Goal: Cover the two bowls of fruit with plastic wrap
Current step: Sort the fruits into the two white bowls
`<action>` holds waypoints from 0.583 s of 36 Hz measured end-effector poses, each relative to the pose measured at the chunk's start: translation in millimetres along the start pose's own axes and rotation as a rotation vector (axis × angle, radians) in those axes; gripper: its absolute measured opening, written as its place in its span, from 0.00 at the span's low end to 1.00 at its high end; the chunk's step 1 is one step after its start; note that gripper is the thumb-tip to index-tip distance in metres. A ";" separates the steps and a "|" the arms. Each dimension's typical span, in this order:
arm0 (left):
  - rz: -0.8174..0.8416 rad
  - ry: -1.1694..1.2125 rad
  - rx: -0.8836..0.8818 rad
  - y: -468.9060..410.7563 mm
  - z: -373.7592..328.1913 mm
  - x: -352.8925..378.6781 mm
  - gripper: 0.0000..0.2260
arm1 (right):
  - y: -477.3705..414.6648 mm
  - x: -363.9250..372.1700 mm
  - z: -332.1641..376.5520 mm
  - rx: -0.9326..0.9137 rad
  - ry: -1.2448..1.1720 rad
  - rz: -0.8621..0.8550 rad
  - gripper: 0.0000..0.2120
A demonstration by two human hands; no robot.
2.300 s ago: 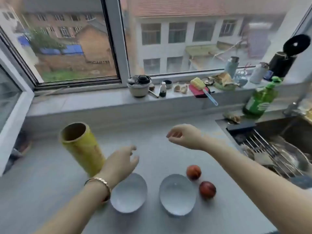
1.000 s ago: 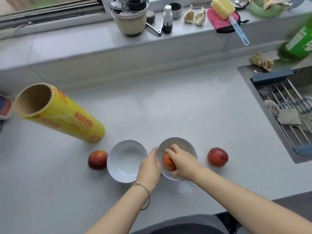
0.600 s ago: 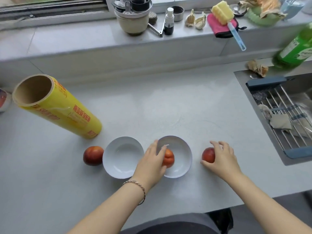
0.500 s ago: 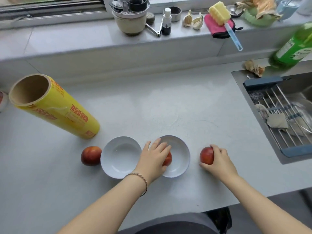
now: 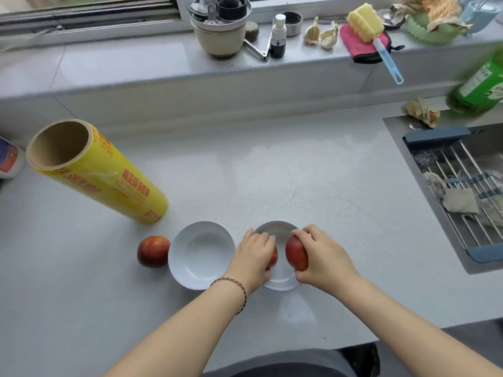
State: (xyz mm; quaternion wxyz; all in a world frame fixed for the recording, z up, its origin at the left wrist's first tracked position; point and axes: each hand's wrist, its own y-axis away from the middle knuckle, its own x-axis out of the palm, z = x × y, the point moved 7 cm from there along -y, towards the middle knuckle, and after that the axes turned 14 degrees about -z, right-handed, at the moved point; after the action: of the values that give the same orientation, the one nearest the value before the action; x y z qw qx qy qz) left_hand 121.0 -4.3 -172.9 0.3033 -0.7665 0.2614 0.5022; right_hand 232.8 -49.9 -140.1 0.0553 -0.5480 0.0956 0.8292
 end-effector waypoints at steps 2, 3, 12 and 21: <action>-0.010 0.051 0.009 0.9 1.3 2.1 0.22 | -4.3 4.9 5.9 -0.045 0.080 -0.003 0.32; -0.017 0.072 0.004 0.8 2.1 2.6 0.21 | -5.8 8.4 8.2 -0.057 0.112 0.015 0.31; 0.016 0.282 -0.103 6.6 13.7 5.5 0.19 | -17.3 32.9 33.1 -0.131 0.375 0.055 0.24; 0.050 0.268 -0.140 10.8 14.8 -0.7 0.25 | -6.5 38.2 14.6 -0.028 0.186 0.162 0.41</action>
State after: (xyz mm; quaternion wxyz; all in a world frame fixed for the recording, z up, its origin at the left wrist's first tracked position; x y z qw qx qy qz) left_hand 104.1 -0.8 -179.0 0.1989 -0.8390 0.2829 0.4200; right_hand 205.9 -40.9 -170.3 -0.0284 -0.6138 0.1328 0.7777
